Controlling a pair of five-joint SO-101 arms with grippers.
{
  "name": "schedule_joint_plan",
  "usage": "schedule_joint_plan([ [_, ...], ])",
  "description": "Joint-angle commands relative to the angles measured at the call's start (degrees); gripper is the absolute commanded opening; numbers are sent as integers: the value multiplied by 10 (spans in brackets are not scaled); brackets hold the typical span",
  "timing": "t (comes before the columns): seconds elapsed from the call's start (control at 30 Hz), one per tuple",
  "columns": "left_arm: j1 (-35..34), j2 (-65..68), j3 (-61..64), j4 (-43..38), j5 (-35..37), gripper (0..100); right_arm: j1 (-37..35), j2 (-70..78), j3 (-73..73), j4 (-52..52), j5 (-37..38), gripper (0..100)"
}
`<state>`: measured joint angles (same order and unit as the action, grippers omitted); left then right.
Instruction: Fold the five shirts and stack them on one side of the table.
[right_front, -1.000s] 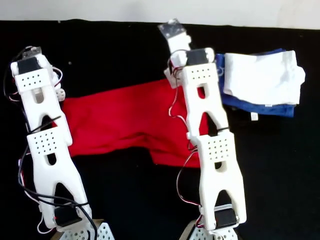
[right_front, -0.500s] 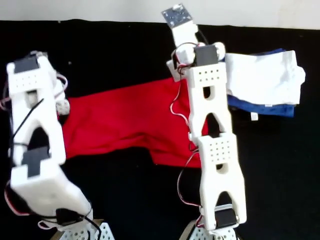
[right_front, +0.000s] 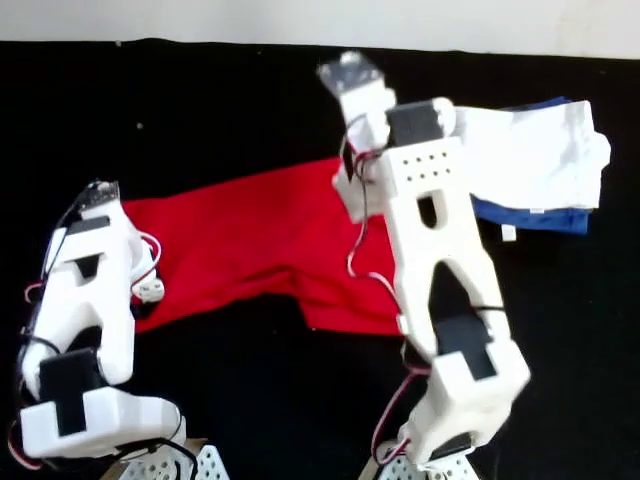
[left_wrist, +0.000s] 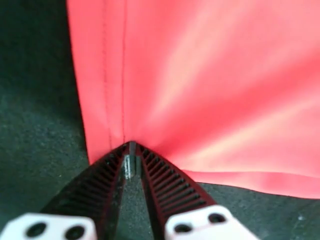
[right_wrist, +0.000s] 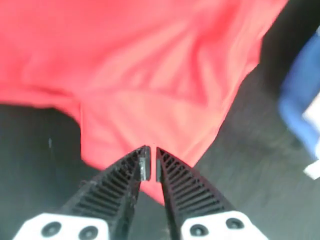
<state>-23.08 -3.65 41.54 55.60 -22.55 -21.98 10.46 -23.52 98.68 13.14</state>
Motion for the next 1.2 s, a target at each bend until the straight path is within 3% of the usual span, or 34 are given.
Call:
schedule_joint_plan([
  [0.0,6,-25,51,-40,-4,10,-19,-82,174,-73,-6,29],
  [0.17,6,-42,79,-73,-4,10,-17,-125,404,-276,-6,29],
  [0.3,7,-42,80,-73,-2,10,-16,-124,509,-372,-6,36],
  [0.47,7,-42,80,-74,25,10,-5,-124,534,-378,-6,128],
  [0.73,7,-42,80,-74,25,10,70,-137,517,-356,64,134],
  [0.93,7,-42,80,-74,25,10,-65,-184,439,-249,62,137],
  [1.07,7,-42,80,-74,25,10,-166,-180,427,-235,62,138],
  [1.17,7,-42,80,-74,25,10,-194,-138,422,-242,62,138],
])
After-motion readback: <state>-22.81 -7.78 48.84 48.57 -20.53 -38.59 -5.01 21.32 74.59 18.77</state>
